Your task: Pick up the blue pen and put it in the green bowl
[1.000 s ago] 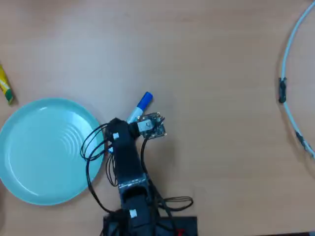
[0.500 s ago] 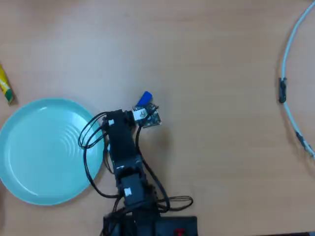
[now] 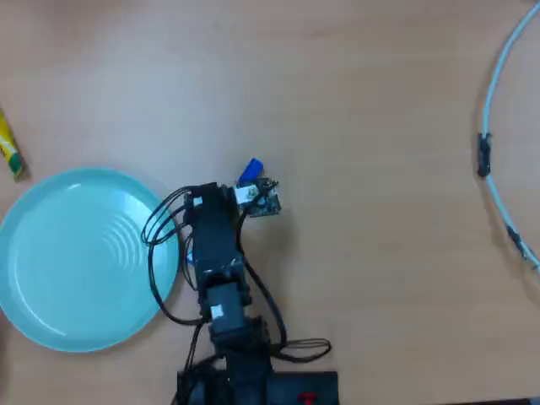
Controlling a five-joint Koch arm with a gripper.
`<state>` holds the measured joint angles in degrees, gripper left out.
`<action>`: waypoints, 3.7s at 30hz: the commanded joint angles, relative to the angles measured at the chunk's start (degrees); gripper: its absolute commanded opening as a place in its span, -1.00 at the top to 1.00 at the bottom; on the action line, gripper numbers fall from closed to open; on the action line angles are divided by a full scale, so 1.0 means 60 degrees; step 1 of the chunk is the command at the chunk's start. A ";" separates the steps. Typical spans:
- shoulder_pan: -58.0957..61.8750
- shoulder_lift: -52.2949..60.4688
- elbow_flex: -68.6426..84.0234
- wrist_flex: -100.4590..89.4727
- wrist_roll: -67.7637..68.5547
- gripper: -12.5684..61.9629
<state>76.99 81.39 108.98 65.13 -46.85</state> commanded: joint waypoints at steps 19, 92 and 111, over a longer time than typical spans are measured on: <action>0.0161 -0.0908 -0.0396 0.0044 0.1890 0.85; -0.6753 0.4175 -0.0220 -0.5625 0.6768 0.85; -0.7866 0.1714 -0.0762 -0.8276 0.7456 0.85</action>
<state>30.59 91.32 110.83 23.64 -3.25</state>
